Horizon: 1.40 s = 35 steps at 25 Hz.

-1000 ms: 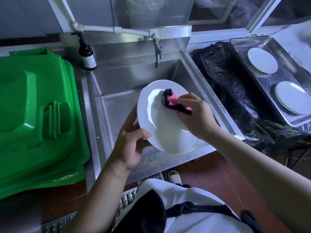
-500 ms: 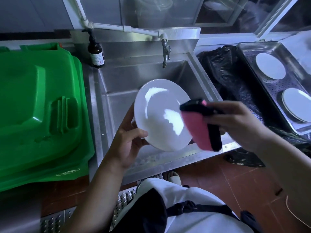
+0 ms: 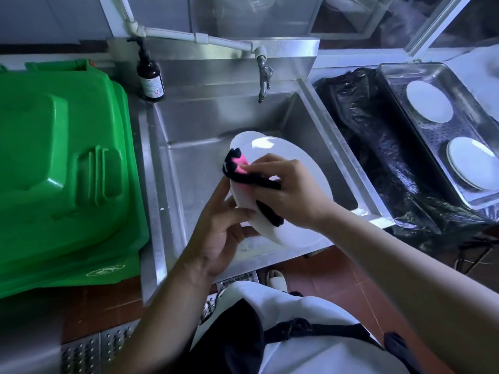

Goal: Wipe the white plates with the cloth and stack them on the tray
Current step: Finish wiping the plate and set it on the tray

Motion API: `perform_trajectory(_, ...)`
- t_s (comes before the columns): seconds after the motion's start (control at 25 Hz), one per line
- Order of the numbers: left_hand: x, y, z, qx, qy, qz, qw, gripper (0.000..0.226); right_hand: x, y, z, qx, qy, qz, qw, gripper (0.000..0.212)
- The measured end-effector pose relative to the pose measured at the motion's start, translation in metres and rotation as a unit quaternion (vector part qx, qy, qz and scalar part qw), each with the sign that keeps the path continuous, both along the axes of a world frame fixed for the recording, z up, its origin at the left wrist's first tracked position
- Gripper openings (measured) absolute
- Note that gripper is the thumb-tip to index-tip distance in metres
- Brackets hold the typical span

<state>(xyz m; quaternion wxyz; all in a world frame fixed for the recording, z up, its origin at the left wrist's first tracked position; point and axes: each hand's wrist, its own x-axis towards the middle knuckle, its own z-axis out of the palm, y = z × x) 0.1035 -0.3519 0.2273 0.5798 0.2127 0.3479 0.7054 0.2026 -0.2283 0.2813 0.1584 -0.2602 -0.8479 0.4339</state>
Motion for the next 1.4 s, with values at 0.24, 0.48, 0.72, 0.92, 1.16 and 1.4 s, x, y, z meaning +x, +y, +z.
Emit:
perform_trajectory(0.24,-0.001,-0.006,-0.009,-0.034,-0.132,0.073,0.988,0.022,0.016,-0.015,0.0,-0.073,-0.08,0.104,0.989,0.031)
perform_trajectory(0.48,-0.003,-0.004,-0.031,-0.111,-0.09,0.099,0.985,0.047,0.059,-0.009,-0.005,-0.104,-0.198,0.124,0.967,0.033)
perform_trajectory(0.72,-0.008,0.007,-0.07,-0.23,-0.184,0.127,0.947,0.034,0.168,0.039,-0.041,-0.049,-0.363,-0.009,0.93,0.042)
perform_trajectory(0.92,-0.007,0.001,-0.084,-0.272,-0.175,0.116,0.939,0.035,0.217,0.104,-0.095,0.123,-0.427,-0.209,0.871,0.023)
perform_trajectory(1.16,0.006,-0.006,-0.067,-0.252,-0.113,0.125,0.953,0.049,0.211,0.065,-0.166,0.06,-0.317,-0.215,0.922,0.026)
perform_trajectory(1.4,0.043,0.019,-0.042,-0.252,0.009,0.132,0.959,0.051,0.229,0.08,-0.15,-0.004,-0.271,-0.225,0.936,0.031)
